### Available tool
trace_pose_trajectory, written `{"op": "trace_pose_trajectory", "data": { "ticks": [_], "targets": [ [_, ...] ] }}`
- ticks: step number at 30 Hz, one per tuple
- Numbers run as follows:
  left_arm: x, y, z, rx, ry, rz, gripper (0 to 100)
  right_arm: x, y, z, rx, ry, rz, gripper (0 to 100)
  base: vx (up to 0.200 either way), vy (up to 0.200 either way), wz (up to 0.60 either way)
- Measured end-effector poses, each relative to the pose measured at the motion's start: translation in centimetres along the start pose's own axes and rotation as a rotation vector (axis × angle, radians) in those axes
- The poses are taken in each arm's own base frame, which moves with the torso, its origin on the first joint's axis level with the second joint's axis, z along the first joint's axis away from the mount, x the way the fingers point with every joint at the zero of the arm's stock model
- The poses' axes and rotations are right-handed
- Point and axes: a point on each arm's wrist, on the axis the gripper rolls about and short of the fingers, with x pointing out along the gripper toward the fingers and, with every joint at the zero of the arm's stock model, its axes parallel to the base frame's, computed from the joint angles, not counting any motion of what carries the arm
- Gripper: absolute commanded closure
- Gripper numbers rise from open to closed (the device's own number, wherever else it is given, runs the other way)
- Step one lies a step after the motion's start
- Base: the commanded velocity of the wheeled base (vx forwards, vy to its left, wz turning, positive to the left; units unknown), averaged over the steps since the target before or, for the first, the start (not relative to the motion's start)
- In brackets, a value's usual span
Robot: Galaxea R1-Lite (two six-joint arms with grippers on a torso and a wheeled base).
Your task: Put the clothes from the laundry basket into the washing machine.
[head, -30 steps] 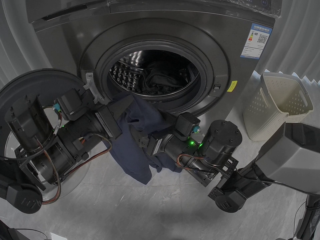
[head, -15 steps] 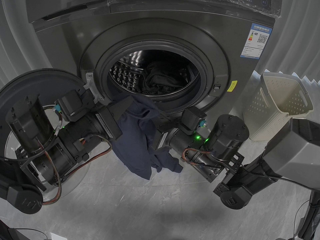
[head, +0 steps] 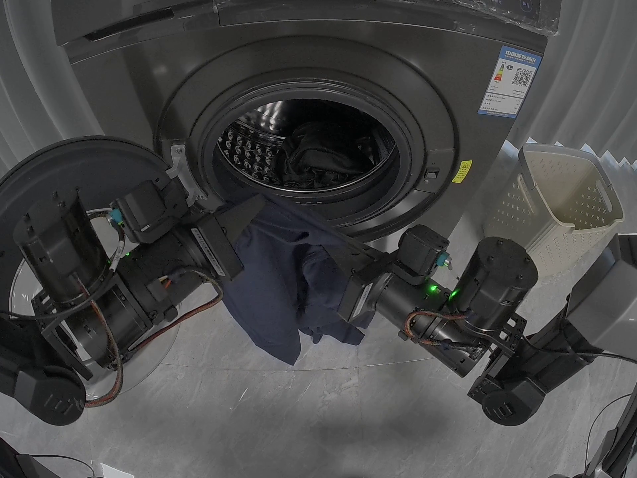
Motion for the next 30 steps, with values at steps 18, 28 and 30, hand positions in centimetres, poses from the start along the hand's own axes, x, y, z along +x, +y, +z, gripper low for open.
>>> {"op": "trace_pose_trajectory", "data": {
  "ticks": [18,28,30],
  "targets": [
    [-0.2,-0.2,0.4,-0.001,-0.018,-0.008,100,1.8,-1.6,-2.4,-0.019,0.030,-0.040,0,0.000,0.000,0.00],
    [0.1,-0.2,0.4,0.000,-0.021,-0.007,100,0.7,0.8,-3.2,-0.017,0.076,0.022,0,0.000,0.000,0.00],
    [0.1,-0.2,0.4,0.000,-0.022,-0.009,100,0.7,0.8,-3.6,-0.019,0.086,0.022,0,0.000,0.000,0.00]
  ]
}}
